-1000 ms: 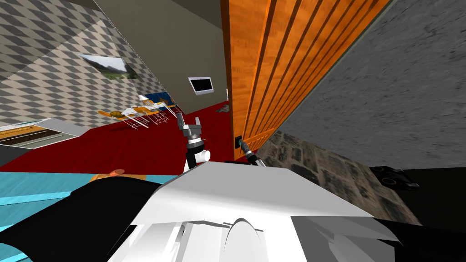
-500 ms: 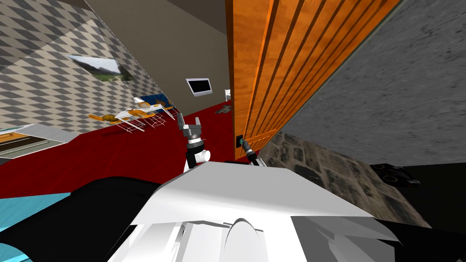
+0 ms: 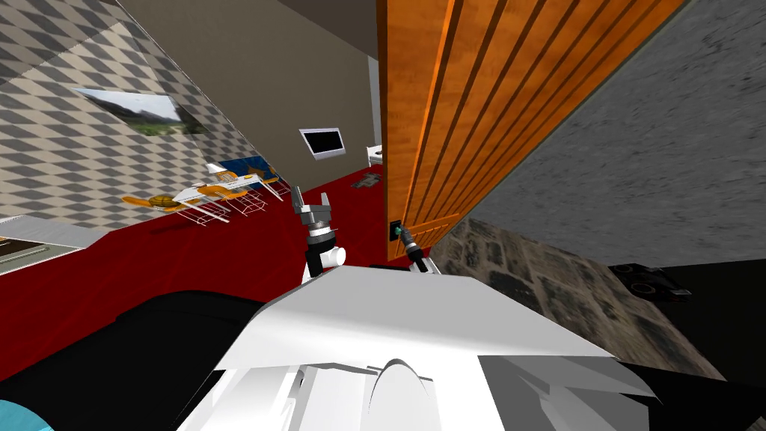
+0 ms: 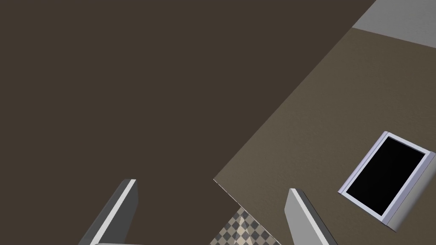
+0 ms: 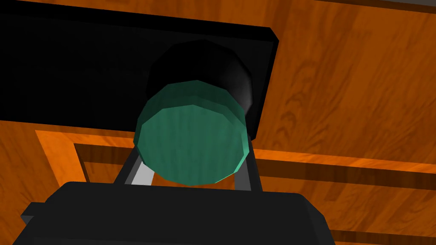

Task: Push the door open

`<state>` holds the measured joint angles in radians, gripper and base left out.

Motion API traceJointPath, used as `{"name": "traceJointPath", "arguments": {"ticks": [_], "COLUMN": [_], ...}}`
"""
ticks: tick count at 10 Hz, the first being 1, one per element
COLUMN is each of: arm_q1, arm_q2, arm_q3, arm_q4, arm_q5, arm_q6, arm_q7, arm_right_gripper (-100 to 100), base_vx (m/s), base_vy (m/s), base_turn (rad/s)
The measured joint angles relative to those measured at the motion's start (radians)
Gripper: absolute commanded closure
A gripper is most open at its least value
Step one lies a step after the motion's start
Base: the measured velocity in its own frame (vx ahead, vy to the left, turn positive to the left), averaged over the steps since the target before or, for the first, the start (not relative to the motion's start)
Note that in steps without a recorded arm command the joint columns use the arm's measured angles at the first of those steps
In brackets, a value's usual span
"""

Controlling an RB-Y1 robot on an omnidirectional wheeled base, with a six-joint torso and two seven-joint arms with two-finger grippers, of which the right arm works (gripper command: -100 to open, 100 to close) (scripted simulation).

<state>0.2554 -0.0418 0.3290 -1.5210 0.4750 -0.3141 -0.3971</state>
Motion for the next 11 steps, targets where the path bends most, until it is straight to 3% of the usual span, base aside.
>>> {"name": "traceJointPath", "arguments": {"ticks": [5, 6, 9, 11], "arm_q1": [-0.027, -0.030, -0.035, -0.043], "arm_q2": [0.043, 0.043, 0.017, 0.017], "arm_q3": [-0.067, -0.074, -0.101, -0.123], "arm_q4": [0.025, 0.023, 0.030, 0.040], "arm_q5": [-0.021, -0.022, -0.034, -0.040], "arm_q6": [0.014, 0.014, 0.018, 0.015], "arm_q7": [0.025, 0.026, 0.031, 0.039], "arm_right_gripper": [100, 100, 100, 100], "base_vx": [0.086, 0.089, 0.121, 0.136], "base_vy": [0.140, 0.084, 0.139, 0.160], "base_turn": [-0.061, -0.062, -0.080, -0.079]}}
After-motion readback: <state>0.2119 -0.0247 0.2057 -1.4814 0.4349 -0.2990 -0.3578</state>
